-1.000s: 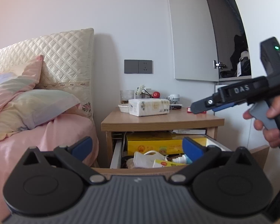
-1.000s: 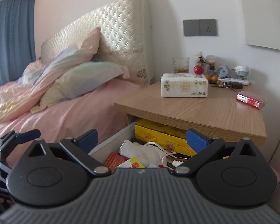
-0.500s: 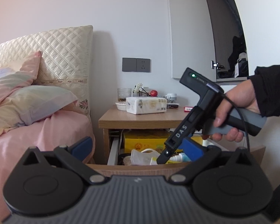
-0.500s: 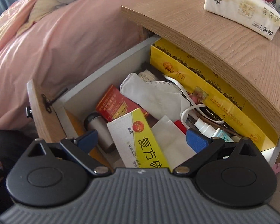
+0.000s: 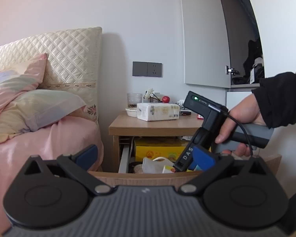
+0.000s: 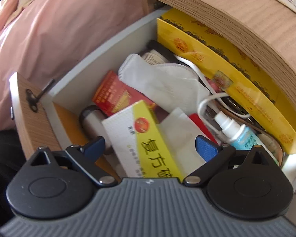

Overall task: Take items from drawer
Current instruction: 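Reach into the drawer and grasp the white-yellow medicine box with the right tool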

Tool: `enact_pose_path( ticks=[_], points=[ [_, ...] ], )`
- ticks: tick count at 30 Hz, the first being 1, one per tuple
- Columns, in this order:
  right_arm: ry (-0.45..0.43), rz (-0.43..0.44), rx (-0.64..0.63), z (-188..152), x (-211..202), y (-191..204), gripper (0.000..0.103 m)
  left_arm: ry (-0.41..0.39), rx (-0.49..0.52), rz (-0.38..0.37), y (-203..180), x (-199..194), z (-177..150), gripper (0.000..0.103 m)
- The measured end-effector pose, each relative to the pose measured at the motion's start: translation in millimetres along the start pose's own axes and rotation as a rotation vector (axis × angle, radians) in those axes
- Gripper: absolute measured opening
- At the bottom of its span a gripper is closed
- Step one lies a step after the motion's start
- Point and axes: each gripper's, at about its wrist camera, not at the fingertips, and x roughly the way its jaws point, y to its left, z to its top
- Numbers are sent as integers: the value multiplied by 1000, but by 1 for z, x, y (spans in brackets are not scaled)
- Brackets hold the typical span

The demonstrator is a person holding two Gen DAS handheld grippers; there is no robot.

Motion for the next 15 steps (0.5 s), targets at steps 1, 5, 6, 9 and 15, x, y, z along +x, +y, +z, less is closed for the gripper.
enact_pose_path(
  ticks=[1, 5, 6, 9, 15],
  points=[
    [5, -7, 3, -3, 0, -2, 100, 1, 1, 1, 0, 0, 0, 103],
    [34, -33, -8, -17, -2, -5, 94, 2, 6, -3, -3, 0, 0, 103],
    [43, -42, -14, -21, -2, -6, 92, 2, 8, -4, -3, 0, 0, 103],
    [76, -59, -30, -33, -3, -12, 87, 3, 14, -5, -4, 0, 0, 103],
    [96, -35, 15, -56, -12, -27, 71, 6, 17, -5, -5, 2, -1, 103]
  ],
)
